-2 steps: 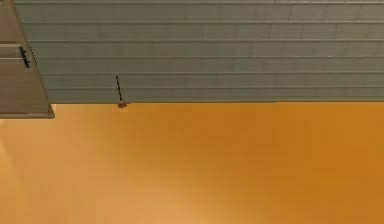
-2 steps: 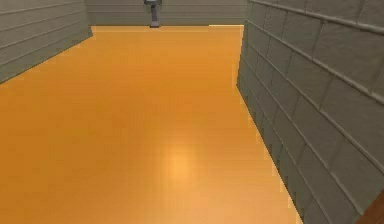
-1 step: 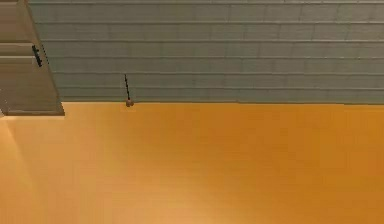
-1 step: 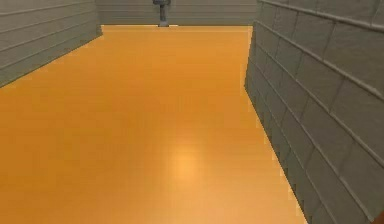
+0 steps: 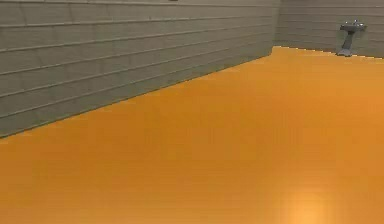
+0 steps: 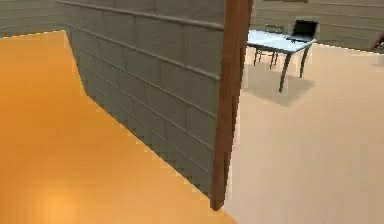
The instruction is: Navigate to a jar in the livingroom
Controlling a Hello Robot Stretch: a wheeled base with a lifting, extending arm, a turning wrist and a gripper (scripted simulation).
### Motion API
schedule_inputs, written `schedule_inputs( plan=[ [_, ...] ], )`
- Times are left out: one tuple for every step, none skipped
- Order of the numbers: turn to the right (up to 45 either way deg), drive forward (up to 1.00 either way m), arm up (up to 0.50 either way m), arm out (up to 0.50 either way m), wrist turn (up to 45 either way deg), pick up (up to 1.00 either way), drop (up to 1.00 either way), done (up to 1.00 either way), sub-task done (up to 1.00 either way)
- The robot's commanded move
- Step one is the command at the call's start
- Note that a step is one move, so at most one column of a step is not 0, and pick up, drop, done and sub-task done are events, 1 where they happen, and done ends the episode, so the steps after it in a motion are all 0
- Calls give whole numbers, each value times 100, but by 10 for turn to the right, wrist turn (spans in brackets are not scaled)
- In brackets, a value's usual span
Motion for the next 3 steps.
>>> schedule_inputs(
  plan=[
    [450, 0, 0, 0, 0, 0, 0, 0, 0],
    [0, 25, 0, 0, 0, 0, 0, 0, 0],
    [-450, 0, 0, 0, 0, 0, 0, 0, 0]
  ],
)
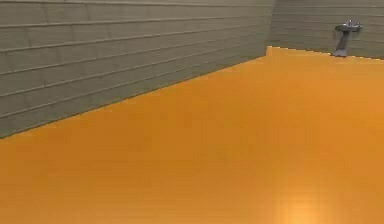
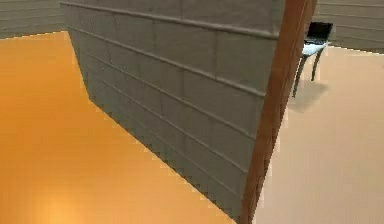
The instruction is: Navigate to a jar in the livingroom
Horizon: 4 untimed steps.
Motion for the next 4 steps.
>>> schedule_inputs(
  plan=[
    [-330, 0, 0, 0, 0, 0, 0, 0, 0],
    [0, 15, 0, 0, 0, 0, 0, 0, 0],
    [-450, 0, 0, 0, 0, 0, 0, 0, 0],
    [-30, 0, 0, 0, 0, 0, 0, 0, 0]
  ],
)
